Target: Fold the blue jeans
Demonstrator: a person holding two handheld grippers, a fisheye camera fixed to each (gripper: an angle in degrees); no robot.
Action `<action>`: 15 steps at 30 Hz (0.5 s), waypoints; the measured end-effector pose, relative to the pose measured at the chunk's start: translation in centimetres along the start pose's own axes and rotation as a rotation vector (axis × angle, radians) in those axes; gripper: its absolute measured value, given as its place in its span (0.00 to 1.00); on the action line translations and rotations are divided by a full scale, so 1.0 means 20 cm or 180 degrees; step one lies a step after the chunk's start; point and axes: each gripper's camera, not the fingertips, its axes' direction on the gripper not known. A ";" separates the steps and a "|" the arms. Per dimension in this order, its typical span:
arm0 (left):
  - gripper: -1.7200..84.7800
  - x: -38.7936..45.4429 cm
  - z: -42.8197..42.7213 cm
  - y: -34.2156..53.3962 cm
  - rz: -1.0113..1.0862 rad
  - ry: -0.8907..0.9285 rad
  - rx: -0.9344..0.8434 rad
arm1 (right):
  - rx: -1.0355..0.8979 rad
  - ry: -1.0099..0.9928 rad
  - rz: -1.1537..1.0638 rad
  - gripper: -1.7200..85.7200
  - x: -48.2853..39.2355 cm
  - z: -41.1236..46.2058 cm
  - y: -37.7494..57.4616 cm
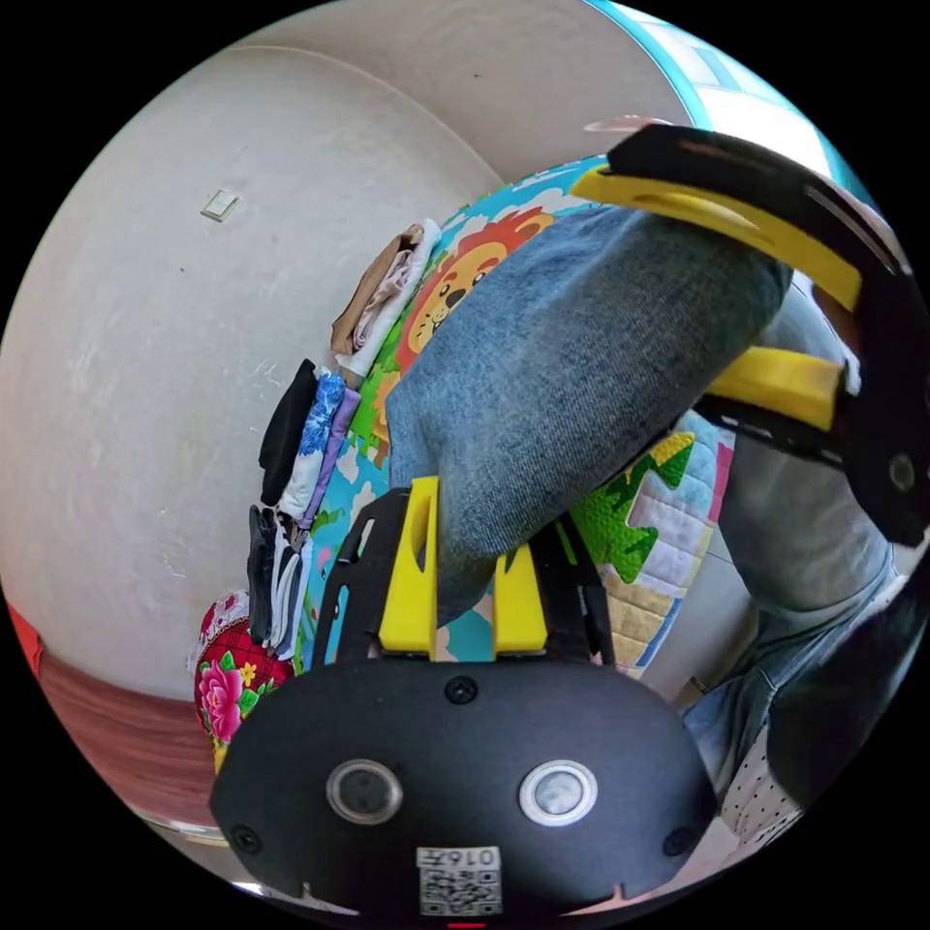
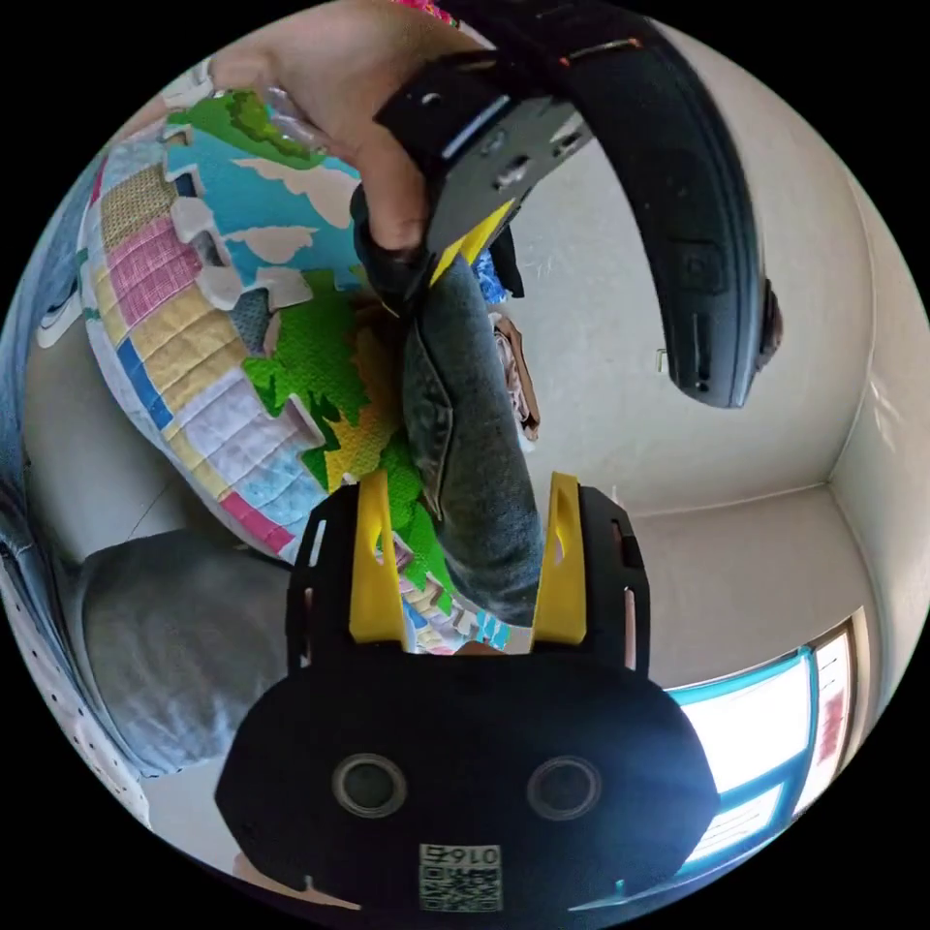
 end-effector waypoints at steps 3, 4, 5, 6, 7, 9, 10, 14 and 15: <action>0.12 0.04 0.03 -0.01 0.0072 0.0047 0.0090 | -0.0333 0.0241 0.0094 0.26 0.00 0.26 -0.05; 0.13 0.05 0.04 -0.01 0.0091 0.0063 0.0123 | -0.0376 0.0239 0.0102 0.24 -0.02 0.34 -0.05; 0.14 0.08 0.06 -0.01 0.0124 0.0070 0.0174 | -0.0377 0.0213 0.0039 0.22 -0.03 0.38 -0.05; 0.15 0.12 0.07 0.00 0.0174 0.0031 0.0250 | -0.0385 0.0148 -0.0041 0.21 -0.04 0.39 -0.04; 0.15 0.15 0.08 0.00 0.0192 -0.0020 0.0302 | -0.0445 -0.0089 -0.0075 0.18 -0.03 0.43 -0.04; 0.16 0.24 0.09 0.03 0.0186 -0.0402 0.0535 | -0.0391 -0.0322 -0.0006 0.17 0.00 0.45 -0.03; 0.17 0.26 0.09 0.03 0.0209 -0.0516 0.0591 | -0.0338 -0.0303 -0.0001 0.17 0.00 0.46 -0.03; 0.20 0.35 0.15 0.02 0.0431 -0.1147 0.0750 | -0.0152 -0.0265 -0.0116 0.17 -0.02 0.48 -0.03; 0.20 0.33 0.18 0.00 0.0494 -0.1129 0.0720 | -0.0124 -0.0267 -0.0123 0.16 -0.02 0.49 -0.03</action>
